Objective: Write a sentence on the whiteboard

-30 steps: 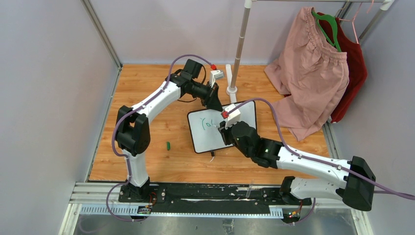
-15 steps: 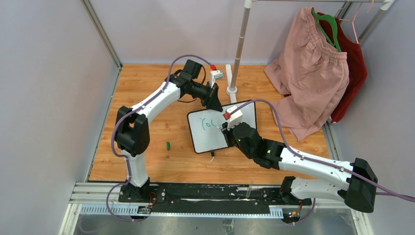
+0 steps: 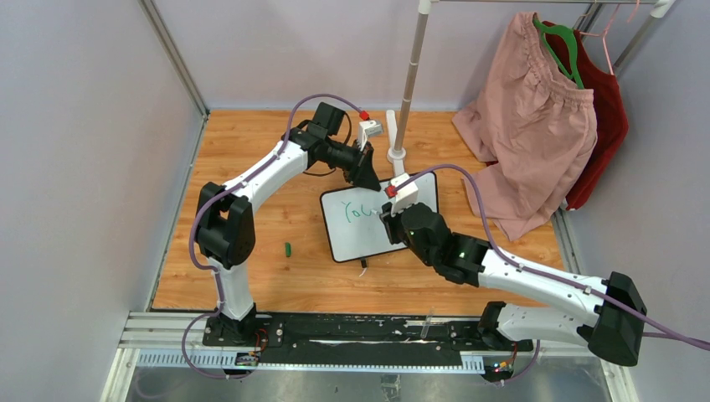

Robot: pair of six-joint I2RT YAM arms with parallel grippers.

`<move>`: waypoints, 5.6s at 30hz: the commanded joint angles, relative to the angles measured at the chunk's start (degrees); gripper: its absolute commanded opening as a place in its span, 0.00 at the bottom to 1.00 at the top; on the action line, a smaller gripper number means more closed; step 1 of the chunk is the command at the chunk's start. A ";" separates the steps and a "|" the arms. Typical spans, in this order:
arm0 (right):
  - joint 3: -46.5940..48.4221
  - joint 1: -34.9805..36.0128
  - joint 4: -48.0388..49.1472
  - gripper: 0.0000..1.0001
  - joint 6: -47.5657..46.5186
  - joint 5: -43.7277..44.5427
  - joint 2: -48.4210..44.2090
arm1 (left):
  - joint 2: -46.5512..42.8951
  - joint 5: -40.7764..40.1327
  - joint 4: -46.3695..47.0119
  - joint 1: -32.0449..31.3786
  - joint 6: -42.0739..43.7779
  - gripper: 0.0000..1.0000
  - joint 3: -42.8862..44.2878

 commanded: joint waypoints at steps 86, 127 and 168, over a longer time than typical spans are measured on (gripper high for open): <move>-2.45 -4.49 2.67 0.00 -1.47 -0.25 -5.12 | -1.51 -0.97 -0.80 -0.59 -0.68 0.00 -0.64; -5.91 -4.51 -2.82 0.00 -1.97 3.56 -13.96 | -2.32 -1.16 -0.74 -0.66 -0.96 0.00 -0.95; -5.35 -5.27 -3.18 0.00 -0.40 1.60 -8.72 | -2.72 -1.24 -0.32 -0.67 -0.94 0.00 -1.61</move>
